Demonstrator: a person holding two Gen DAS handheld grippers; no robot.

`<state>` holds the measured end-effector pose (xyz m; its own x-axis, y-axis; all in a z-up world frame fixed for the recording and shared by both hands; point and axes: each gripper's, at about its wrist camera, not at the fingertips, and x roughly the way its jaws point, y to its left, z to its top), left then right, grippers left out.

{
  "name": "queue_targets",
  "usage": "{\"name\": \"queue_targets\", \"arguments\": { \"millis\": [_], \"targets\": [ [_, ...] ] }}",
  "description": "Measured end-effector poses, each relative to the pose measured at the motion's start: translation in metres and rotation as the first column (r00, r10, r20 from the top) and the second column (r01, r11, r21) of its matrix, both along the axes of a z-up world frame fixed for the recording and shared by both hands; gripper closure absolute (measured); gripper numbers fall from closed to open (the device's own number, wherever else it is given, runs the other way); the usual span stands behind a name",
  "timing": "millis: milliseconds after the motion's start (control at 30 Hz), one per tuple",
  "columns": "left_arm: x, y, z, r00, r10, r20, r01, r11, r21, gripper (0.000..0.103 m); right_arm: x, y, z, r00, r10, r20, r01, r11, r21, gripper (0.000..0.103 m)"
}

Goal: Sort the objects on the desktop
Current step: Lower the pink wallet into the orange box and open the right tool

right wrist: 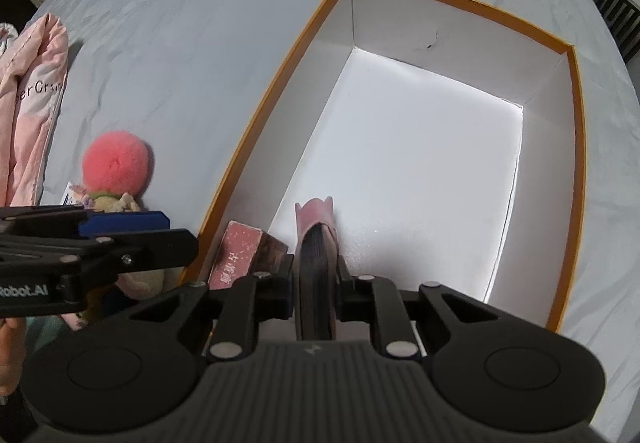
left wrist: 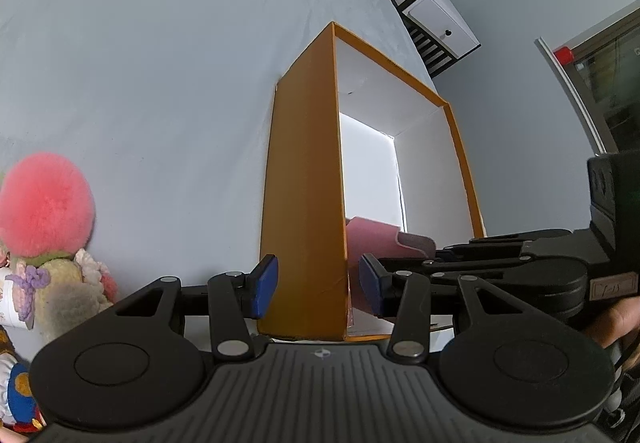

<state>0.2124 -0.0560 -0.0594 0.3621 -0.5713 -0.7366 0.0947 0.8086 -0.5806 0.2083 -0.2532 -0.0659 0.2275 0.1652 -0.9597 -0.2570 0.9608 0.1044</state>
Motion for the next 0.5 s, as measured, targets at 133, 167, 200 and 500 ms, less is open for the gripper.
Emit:
{"name": "queue_targets", "arguments": {
  "millis": [133,167,200,500],
  "targets": [
    [-0.001,0.001,-0.002,1.0,0.0,-0.001,0.0,1.0,-0.003,0.052,0.009,0.008,-0.015,0.999,-0.004,-0.049,0.004,1.0,0.015,0.084],
    [0.0,0.001,-0.003,1.0,0.002,-0.003,-0.002,1.0,-0.003,0.052,0.009,0.009,-0.017,0.998,-0.008,-0.055,0.009,1.0,0.021,0.084],
    [0.0,0.001,-0.004,1.0,0.004,-0.004,-0.004,1.0,-0.004,0.052,0.01,0.009,-0.019,0.998,-0.013,-0.053,0.014,1.0,0.023,0.084],
    [0.005,-0.002,-0.009,1.0,-0.005,-0.009,0.005,1.0,-0.027,0.052,0.001,-0.003,-0.02,0.997,-0.072,-0.03,0.075,0.989,0.131,0.073]
  ]
}}
